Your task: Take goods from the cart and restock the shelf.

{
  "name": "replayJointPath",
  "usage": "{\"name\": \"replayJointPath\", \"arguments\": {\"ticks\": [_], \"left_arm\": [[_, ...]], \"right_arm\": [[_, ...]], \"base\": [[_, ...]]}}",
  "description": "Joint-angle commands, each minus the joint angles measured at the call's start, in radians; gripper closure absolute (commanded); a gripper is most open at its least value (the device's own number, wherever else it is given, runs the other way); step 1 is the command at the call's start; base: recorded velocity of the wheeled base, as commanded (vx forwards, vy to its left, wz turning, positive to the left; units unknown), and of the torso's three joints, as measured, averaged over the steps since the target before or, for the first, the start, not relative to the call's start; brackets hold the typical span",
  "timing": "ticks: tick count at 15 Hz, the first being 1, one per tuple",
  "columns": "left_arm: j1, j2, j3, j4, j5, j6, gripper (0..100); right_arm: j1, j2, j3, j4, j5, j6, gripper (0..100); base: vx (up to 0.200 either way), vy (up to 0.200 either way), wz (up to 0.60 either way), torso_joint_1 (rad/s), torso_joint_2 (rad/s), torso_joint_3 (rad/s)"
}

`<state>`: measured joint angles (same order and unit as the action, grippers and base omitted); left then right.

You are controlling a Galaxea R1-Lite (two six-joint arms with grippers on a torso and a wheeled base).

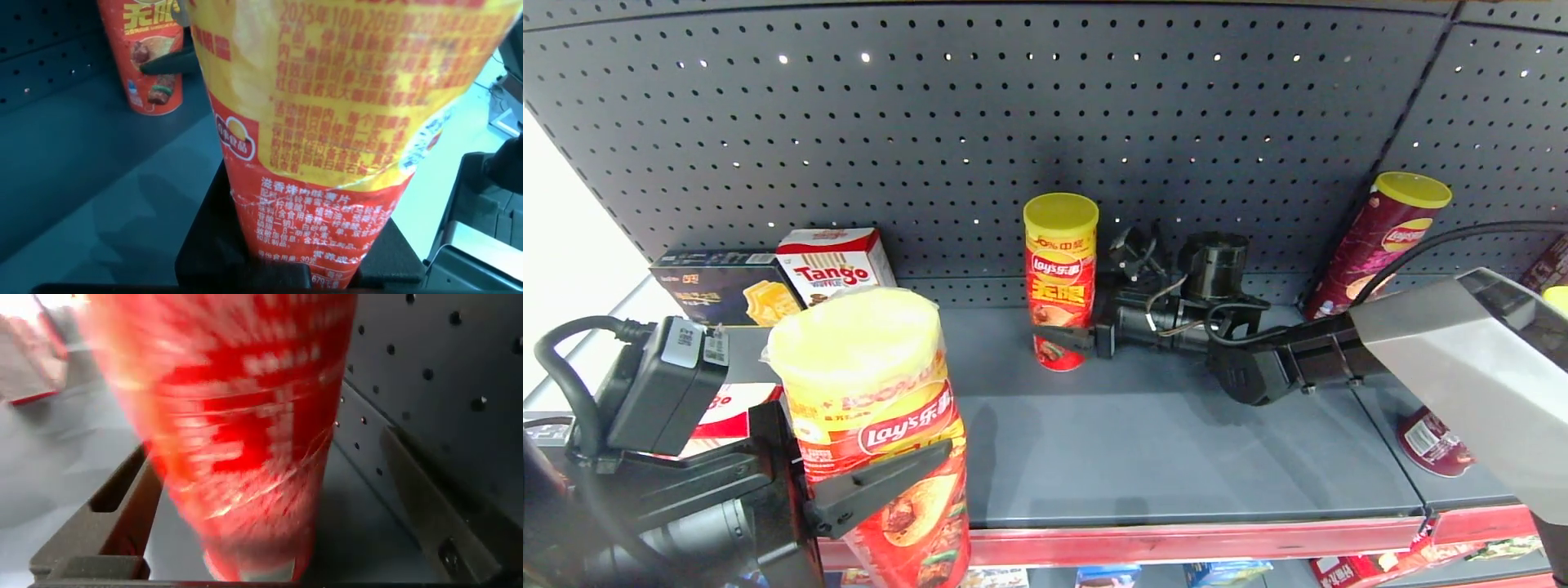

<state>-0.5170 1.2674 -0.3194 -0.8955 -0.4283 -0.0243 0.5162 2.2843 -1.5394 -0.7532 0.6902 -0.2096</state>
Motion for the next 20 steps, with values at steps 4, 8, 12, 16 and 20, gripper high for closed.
{"name": "replayJointPath", "arguments": {"ticks": [4, 8, 12, 16, 20], "left_arm": [[0.005, 0.001, 0.0, 0.0, 0.0, 0.0, 100], [0.005, 0.001, 0.002, 0.0, 0.0, 0.0, 100], [0.015, -0.002, 0.002, 0.0, 0.0, 0.0, 100], [0.018, -0.003, 0.002, 0.0, -0.001, 0.0, 100], [0.02, -0.003, 0.002, 0.0, -0.001, 0.0, 100]], "right_arm": [[0.013, 0.037, -0.024, -0.006, 0.002, 0.022, 100], [0.01, 0.026, -0.019, -0.006, 0.003, 0.021, 100], [0.018, -0.052, 0.028, -0.008, 0.017, 0.019, 100], [0.03, -0.198, 0.243, -0.089, 0.06, 0.006, 100], [0.096, -0.275, 0.628, -0.377, 0.058, 0.012, 100]], "base": [[0.0, 0.0, 0.0, 0.0, 0.0, 0.0], [0.0, 0.0, 0.0, 0.0, 0.0, 0.0], [0.0, 0.0, 0.0, 0.0, 0.0, 0.0], [0.0, 0.0, 0.0, 0.0, 0.0, 0.0], [0.0, 0.0, 0.0, 0.0, 0.0, 0.0]]}}
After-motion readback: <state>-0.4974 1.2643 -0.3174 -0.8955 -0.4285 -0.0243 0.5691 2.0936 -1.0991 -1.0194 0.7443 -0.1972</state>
